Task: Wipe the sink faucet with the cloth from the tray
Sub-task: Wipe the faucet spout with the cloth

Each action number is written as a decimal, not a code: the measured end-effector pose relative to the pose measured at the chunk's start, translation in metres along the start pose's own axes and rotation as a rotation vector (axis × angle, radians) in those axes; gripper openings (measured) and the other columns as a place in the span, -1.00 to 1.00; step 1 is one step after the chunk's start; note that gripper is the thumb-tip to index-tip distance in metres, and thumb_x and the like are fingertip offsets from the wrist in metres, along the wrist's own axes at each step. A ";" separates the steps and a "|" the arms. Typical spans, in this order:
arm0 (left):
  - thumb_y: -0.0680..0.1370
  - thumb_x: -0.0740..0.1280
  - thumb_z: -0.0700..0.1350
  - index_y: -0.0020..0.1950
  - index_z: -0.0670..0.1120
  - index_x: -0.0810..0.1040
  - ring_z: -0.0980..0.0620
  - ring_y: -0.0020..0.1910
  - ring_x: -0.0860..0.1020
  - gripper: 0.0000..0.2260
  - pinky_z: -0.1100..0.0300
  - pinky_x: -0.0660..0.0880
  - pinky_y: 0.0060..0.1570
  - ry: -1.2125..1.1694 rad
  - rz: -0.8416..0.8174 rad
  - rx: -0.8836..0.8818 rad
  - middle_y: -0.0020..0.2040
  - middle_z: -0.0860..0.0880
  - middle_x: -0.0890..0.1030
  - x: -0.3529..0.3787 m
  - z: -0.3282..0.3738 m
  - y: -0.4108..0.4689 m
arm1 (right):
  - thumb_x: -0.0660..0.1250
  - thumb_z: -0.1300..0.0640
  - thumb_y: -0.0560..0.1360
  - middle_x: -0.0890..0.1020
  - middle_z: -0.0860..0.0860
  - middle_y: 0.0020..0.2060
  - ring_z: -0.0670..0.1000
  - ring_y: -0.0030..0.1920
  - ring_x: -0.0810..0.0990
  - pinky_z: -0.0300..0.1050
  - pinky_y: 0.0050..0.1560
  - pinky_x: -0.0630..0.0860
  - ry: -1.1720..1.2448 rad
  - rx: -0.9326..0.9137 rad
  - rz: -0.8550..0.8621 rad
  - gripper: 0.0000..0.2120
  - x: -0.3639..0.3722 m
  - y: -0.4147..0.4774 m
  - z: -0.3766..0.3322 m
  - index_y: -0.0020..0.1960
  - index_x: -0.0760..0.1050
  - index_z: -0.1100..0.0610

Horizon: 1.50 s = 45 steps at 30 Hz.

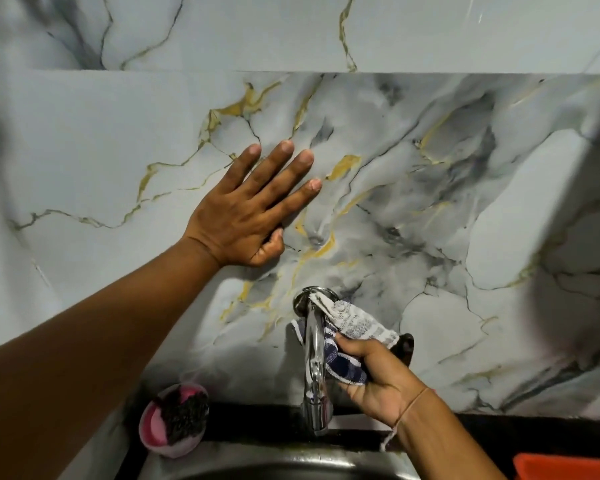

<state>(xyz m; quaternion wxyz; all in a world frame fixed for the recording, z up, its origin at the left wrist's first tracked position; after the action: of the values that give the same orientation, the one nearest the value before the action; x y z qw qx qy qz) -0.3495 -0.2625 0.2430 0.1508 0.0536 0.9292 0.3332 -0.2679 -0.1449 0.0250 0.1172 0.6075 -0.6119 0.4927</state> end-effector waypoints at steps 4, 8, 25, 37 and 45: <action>0.56 0.02 0.07 0.64 -0.11 0.23 -0.21 0.63 0.07 -0.35 -0.18 -0.03 0.61 0.007 0.010 0.006 0.63 -0.21 0.18 -0.001 0.002 0.001 | 0.26 0.38 0.36 0.70 0.30 -0.29 0.22 -0.35 0.71 0.10 -0.34 0.69 0.066 0.098 0.027 -0.79 -0.005 0.019 0.019 -0.04 0.57 0.41; 0.57 0.01 0.07 0.64 -0.11 0.24 -0.22 0.63 0.09 -0.36 -0.17 -0.07 0.62 0.035 0.025 0.006 0.61 -0.24 0.25 0.001 0.001 0.000 | 0.27 0.35 0.37 0.70 0.24 -0.23 0.19 -0.26 0.69 0.02 -0.18 0.65 0.024 0.096 0.005 -0.79 -0.005 0.025 0.024 -0.05 0.61 0.33; 0.58 0.00 0.05 0.65 -0.12 0.20 -0.28 0.61 0.19 -0.36 -0.20 0.02 0.59 -0.013 0.005 0.005 0.63 -0.23 0.22 -0.004 0.002 0.003 | 0.07 -0.15 0.58 0.55 0.34 0.04 0.28 0.01 0.49 0.15 -0.10 0.56 -3.416 -0.547 0.359 -0.45 0.145 0.014 0.035 0.16 0.51 0.32; 0.58 0.02 0.02 0.66 -0.11 0.19 -0.24 0.64 0.13 -0.37 -0.19 0.01 0.61 -0.049 0.034 -0.002 0.63 -0.21 0.22 -0.005 -0.001 0.001 | 0.47 0.24 0.42 0.64 -0.17 -0.41 -0.22 -0.35 0.60 -0.53 -0.35 0.40 -1.087 -0.987 0.507 -0.80 0.034 -0.054 -0.072 -0.34 0.61 0.04; 0.56 0.04 0.05 0.65 -0.11 0.21 -0.21 0.64 0.07 -0.35 -0.17 -0.05 0.63 -0.038 0.049 -0.003 0.63 -0.21 0.22 -0.001 0.001 0.000 | 0.23 0.31 0.55 0.74 0.21 -0.31 0.12 -0.39 0.73 -0.05 -0.47 0.65 0.021 -0.128 0.169 -0.81 -0.010 0.014 0.012 -0.02 0.61 0.33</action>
<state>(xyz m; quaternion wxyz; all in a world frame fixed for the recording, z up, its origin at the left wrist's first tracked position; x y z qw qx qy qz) -0.3479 -0.2625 0.2426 0.1605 0.0825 0.9240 0.3372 -0.2718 -0.1506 0.0048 0.1200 0.5398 -0.6899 0.4672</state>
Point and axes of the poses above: each hand's wrist, its own y-axis towards the middle knuckle, its own x-axis out of the palm, z = x × y, the point moved 8 cm from there along y, towards the middle knuckle
